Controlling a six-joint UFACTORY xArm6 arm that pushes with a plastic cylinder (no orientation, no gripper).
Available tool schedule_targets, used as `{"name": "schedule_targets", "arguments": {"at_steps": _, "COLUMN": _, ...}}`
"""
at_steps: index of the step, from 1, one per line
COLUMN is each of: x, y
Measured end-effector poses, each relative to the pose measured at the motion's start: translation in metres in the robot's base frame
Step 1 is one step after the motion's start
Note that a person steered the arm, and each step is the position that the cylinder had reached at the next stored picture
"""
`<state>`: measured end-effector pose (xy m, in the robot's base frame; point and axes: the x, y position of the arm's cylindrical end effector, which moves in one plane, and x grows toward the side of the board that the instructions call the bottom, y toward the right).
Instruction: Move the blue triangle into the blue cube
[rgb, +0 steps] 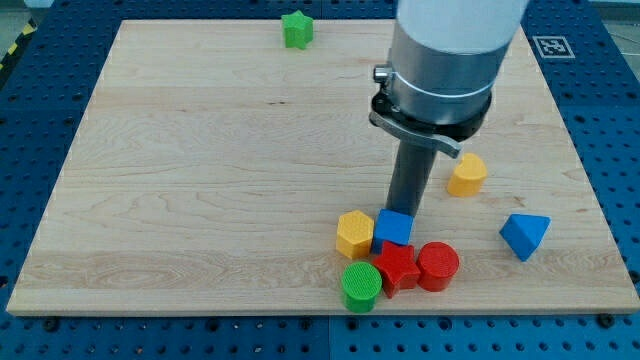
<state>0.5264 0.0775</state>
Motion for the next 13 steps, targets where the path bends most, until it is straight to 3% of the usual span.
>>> {"name": "schedule_targets", "arguments": {"at_steps": 1, "x": -0.007, "y": 0.02}}
{"name": "schedule_targets", "arguments": {"at_steps": 3, "x": -0.019, "y": 0.137}}
{"name": "schedule_targets", "arguments": {"at_steps": 4, "x": -0.002, "y": 0.188}}
{"name": "schedule_targets", "arguments": {"at_steps": 5, "x": 0.044, "y": 0.204}}
{"name": "schedule_targets", "arguments": {"at_steps": 7, "x": 0.033, "y": 0.181}}
{"name": "schedule_targets", "arguments": {"at_steps": 12, "x": 0.032, "y": 0.009}}
{"name": "schedule_targets", "arguments": {"at_steps": 13, "x": 0.032, "y": 0.001}}
